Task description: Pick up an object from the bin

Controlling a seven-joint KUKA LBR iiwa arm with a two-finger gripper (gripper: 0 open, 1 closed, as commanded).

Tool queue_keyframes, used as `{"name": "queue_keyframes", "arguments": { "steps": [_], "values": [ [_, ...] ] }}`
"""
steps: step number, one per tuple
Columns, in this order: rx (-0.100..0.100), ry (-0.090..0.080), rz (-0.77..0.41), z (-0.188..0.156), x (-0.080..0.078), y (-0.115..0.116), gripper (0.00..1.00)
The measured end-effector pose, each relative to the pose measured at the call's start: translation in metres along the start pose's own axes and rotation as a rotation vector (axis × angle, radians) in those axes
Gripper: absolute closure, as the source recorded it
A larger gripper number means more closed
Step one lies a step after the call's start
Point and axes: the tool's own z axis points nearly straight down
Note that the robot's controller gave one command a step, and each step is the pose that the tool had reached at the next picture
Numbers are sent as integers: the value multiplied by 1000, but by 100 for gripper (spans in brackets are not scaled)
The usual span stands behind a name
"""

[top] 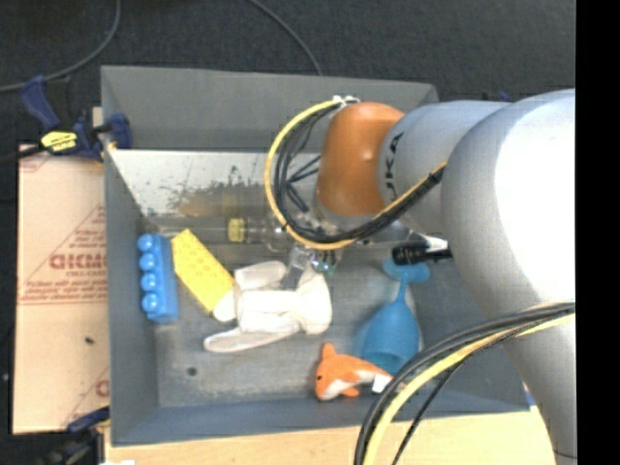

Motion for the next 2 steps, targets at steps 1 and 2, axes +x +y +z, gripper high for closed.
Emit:
{"name": "queue_keyframes", "arguments": {
  "steps": [1,2],
  "values": [
    [1,-2,37,-9,3,15,100],
    [-2,-7,27,-84,-7,-9,100]
  ]
}}
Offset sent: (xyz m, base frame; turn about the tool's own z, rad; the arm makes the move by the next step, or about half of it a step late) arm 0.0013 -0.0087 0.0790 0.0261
